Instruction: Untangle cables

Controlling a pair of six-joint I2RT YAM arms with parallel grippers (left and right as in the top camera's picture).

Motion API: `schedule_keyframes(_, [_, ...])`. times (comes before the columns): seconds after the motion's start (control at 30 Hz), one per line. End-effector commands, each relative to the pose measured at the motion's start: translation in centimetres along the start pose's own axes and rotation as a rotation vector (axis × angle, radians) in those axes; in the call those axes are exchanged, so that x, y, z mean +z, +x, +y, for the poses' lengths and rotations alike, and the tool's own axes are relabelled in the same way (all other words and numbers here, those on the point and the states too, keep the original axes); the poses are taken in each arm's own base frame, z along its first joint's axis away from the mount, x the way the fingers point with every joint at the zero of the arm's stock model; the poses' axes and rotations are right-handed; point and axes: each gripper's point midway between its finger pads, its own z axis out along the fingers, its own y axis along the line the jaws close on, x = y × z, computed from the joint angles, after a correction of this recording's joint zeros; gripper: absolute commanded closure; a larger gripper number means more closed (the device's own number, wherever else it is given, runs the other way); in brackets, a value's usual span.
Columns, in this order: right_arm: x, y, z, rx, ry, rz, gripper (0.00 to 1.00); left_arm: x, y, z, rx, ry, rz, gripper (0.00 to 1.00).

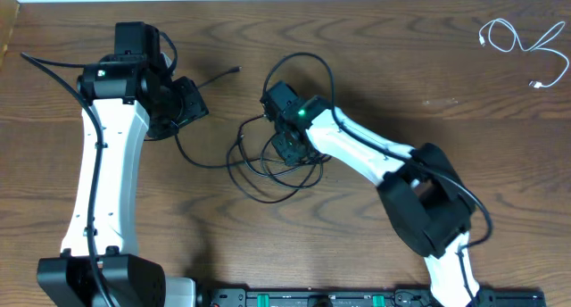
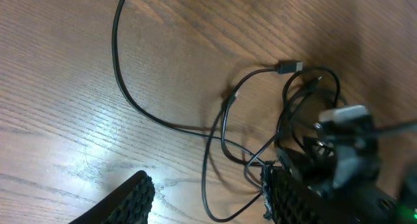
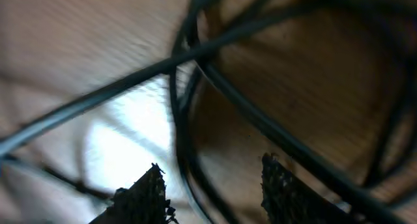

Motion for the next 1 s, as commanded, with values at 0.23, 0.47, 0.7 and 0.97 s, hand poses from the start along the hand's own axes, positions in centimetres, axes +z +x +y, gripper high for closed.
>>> schedule_keyframes(0.23, [-0.4,-1.5,-0.7,0.063,0.005,-0.057,0.99,-0.1,0.0,-0.3,0.019,0.012,0.003,0.43])
schedule_keyframes(0.47, [-8.9,-4.2,0.8,0.111,-0.246,-0.158,0.99,-0.1,0.4,-1.5,0.098,0.065,0.019,0.55])
schedule_keyframes(0.7, [-23.4,-5.1,-2.3,0.139,-0.439,-0.408,0.99,-0.5,2.1,-6.5,0.278,0.288,0.062,0.56])
schedule_keyframes(0.97, [-28.8,-1.5,-6.5,0.216,-0.415,-0.461,0.99,-3.8,3.7,-14.1,0.463,0.702,0.064,0.56])
